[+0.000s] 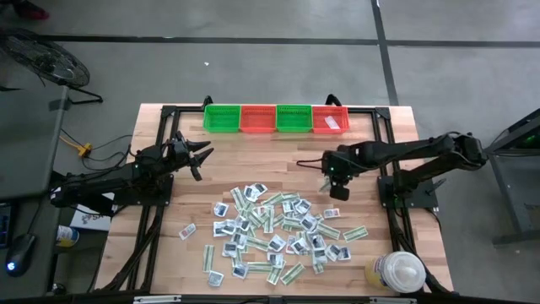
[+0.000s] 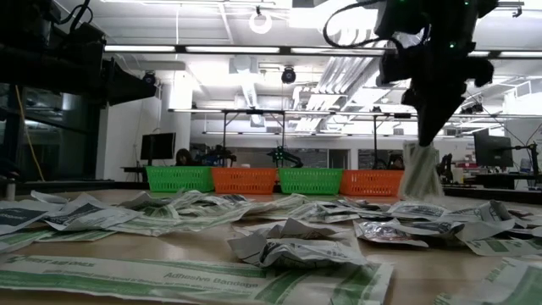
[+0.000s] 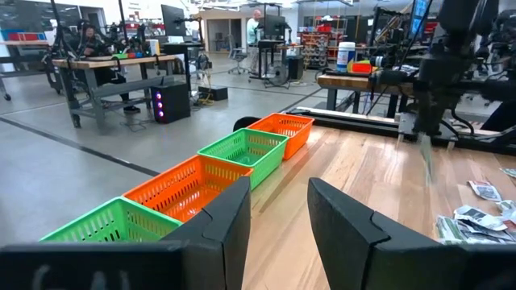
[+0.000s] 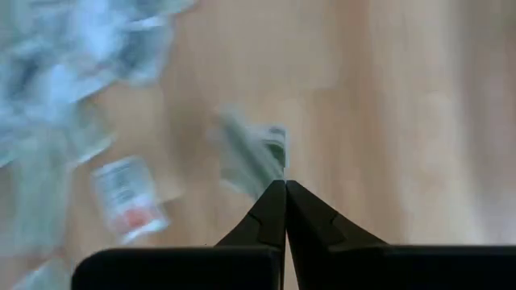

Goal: Pick & Place First Aid Supplies
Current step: Put the green bandage pack in the right orange bin

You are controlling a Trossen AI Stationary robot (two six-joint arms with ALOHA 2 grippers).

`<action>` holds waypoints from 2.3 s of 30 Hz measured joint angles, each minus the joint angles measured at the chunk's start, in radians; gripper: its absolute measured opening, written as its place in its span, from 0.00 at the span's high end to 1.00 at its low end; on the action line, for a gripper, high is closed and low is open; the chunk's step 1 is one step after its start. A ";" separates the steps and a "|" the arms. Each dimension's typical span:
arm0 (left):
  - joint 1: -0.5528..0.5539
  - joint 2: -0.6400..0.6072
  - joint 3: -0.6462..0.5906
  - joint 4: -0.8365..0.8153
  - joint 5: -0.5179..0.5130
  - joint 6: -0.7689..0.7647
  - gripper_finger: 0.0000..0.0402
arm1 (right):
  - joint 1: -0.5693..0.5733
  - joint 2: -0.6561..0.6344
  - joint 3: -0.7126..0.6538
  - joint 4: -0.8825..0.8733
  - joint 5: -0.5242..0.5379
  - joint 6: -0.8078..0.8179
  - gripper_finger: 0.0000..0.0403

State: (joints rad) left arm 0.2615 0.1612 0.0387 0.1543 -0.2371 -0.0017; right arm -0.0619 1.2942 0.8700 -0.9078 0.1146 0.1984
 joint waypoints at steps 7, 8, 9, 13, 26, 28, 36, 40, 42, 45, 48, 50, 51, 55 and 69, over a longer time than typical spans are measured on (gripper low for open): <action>0.000 0.000 0.000 0.000 0.000 0.000 0.70 | 0.009 0.000 -0.003 0.047 -0.050 0.025 1.00; 0.000 0.000 0.000 0.000 0.000 0.000 0.70 | 0.008 0.000 -0.003 0.080 -0.067 0.032 1.00; 0.000 0.000 0.000 0.000 0.000 0.000 0.70 | 0.009 0.000 0.001 0.098 -0.039 0.059 1.00; 0.000 0.000 0.000 0.000 0.000 0.000 0.70 | 0.009 0.000 -0.001 0.100 -0.028 0.070 1.00; 0.000 0.000 0.000 0.000 0.000 0.000 0.70 | 0.010 0.002 -0.001 0.185 -0.125 0.037 1.00; 0.000 0.000 0.000 0.000 0.000 0.000 0.70 | 0.010 0.002 -0.001 0.184 -0.126 0.037 1.00; 0.000 0.000 0.000 0.000 0.000 0.000 0.70 | 0.009 0.003 -0.001 0.184 -0.165 0.024 1.00; 0.000 0.000 0.000 0.000 0.000 0.000 0.70 | 0.009 0.003 -0.001 0.184 -0.177 0.024 1.00; 0.000 0.000 0.000 0.000 0.000 0.000 0.70 | 0.009 0.003 -0.001 0.185 -0.192 0.018 1.00; 0.000 0.000 0.000 0.000 0.000 0.000 0.70 | 0.009 0.008 -0.001 0.187 -0.239 0.005 1.00; 0.000 0.000 0.000 0.000 0.000 0.000 0.70 | 0.009 0.043 -0.001 0.178 -0.283 0.002 1.00; 0.000 0.000 0.000 0.000 0.000 0.000 0.70 | 0.009 0.077 -0.001 0.173 -0.297 -0.001 1.00; 0.000 0.000 0.000 0.000 0.000 0.000 0.70 | 0.006 0.093 -0.001 0.173 -0.298 -0.001 1.00; 0.000 0.000 0.000 0.000 0.000 0.000 0.70 | -0.025 0.159 -0.001 0.173 -0.319 0.000 1.00; 0.000 0.000 0.000 0.000 0.000 0.000 0.70 | -0.058 0.213 -0.002 0.204 -0.314 -0.017 1.00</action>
State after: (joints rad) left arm 0.2617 0.1612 0.0383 0.1543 -0.2371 -0.0017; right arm -0.1200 1.5073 0.8684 -0.7037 -0.1998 0.1819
